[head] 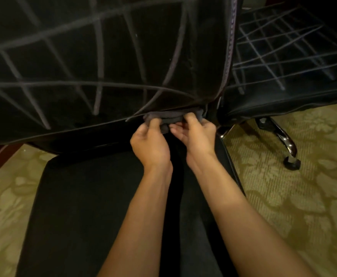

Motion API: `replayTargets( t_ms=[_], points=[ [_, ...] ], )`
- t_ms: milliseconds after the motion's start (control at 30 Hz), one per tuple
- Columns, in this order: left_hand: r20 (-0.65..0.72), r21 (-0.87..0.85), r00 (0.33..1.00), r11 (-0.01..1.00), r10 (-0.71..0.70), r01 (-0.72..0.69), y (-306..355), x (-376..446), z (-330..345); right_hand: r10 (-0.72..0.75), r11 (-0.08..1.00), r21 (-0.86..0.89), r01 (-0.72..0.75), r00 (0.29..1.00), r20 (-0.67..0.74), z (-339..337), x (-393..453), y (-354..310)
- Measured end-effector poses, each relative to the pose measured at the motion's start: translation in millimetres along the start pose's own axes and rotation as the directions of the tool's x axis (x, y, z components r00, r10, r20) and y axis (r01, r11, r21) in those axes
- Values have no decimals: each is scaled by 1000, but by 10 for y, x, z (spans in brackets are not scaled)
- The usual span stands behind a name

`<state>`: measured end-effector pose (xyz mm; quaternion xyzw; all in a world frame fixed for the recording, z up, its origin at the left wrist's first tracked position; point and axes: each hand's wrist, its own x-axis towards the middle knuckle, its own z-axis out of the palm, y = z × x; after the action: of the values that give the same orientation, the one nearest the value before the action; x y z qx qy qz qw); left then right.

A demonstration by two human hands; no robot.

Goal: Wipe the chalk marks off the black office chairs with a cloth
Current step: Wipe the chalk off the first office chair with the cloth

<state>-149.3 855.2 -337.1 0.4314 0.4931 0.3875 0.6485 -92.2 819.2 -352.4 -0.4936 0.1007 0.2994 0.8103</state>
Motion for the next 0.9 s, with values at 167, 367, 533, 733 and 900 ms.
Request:
replayTargets(
  t_ms=[167,367,533,733,900],
  points=[
    [14,4,999,999,-33,33,1,165,11,-83,996,-48,80,995,-52,81,26,58],
    [65,261,982,953,-178,156,-286,271,186,-136,982,-157,103,966,-222,-173,205,35],
    [134,337,977,935,-168,115,-302,119,306,-218,966,-197,169,940,-262,-376,218,-73],
    [178,185,971,975,-159,125,-281,-169,428,-258,950,-210,233,960,-104,-542,225,-305],
    [80,301,968,932,-237,203,-350,-120,438,-239,907,-394,152,953,-184,-617,325,-234]
  ],
)
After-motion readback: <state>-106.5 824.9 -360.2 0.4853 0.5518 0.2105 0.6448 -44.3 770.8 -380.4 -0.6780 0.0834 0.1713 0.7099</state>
